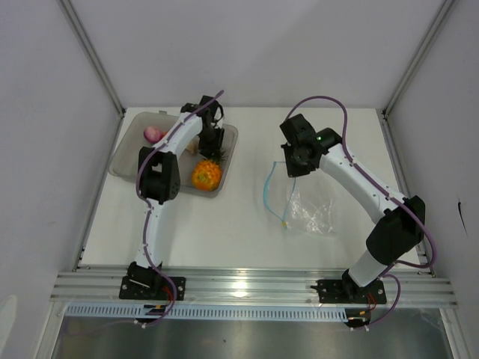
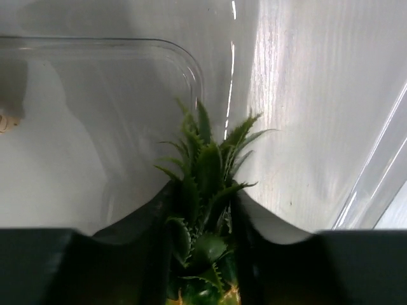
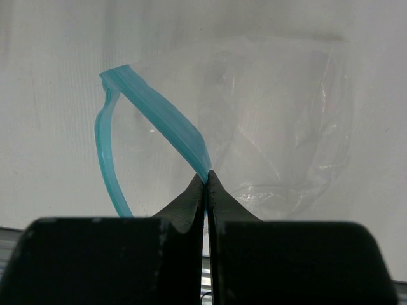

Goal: Place the food in the zip-top bag and seal the zipper
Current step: Pick up the fake fruit from the bin.

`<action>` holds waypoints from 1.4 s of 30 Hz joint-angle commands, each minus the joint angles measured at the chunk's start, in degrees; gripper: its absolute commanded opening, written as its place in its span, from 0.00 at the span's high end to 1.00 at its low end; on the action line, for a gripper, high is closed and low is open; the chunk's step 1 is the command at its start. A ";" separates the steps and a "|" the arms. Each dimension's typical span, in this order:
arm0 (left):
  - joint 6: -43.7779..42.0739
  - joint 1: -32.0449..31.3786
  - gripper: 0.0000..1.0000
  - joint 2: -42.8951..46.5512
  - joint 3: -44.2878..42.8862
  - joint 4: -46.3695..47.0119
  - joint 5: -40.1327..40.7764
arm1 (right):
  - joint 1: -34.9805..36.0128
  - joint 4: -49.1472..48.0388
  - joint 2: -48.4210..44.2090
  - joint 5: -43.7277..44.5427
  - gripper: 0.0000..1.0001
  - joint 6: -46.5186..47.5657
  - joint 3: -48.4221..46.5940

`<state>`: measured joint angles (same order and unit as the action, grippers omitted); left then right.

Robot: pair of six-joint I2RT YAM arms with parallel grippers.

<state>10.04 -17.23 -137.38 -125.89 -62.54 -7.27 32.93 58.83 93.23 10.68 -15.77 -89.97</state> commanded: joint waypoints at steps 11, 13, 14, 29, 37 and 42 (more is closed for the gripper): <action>8.75 5.19 1.00 -0.96 -5.16 4.00 -6.77 | 0.21 -0.91 0.11 0.57 1.00 0.83 -0.73; 10.51 5.81 0.99 -0.35 -5.16 6.98 -8.28 | 0.21 -0.91 0.28 0.66 1.00 0.74 -0.82; 11.31 5.90 1.00 -0.08 -4.90 7.95 -8.64 | 0.29 -0.91 0.20 0.75 1.00 0.74 -0.82; 28.01 9.23 0.99 -3.95 -10.26 24.21 -16.64 | 0.30 -0.12 1.60 1.72 1.00 1.09 -1.69; 26.88 10.99 0.99 2.36 -4.58 30.70 -18.39 | 0.21 -0.82 1.51 -0.74 1.00 -0.31 -2.66; 24.06 10.03 1.00 21.57 20.13 44.77 -20.60 | -0.06 -1.08 3.36 -4.43 1.00 -2.42 -5.29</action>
<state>35.79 -6.20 -130.50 -114.10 -28.32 -24.49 32.88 58.81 95.53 8.78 -16.47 -91.66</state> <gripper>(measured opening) 0.273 0.007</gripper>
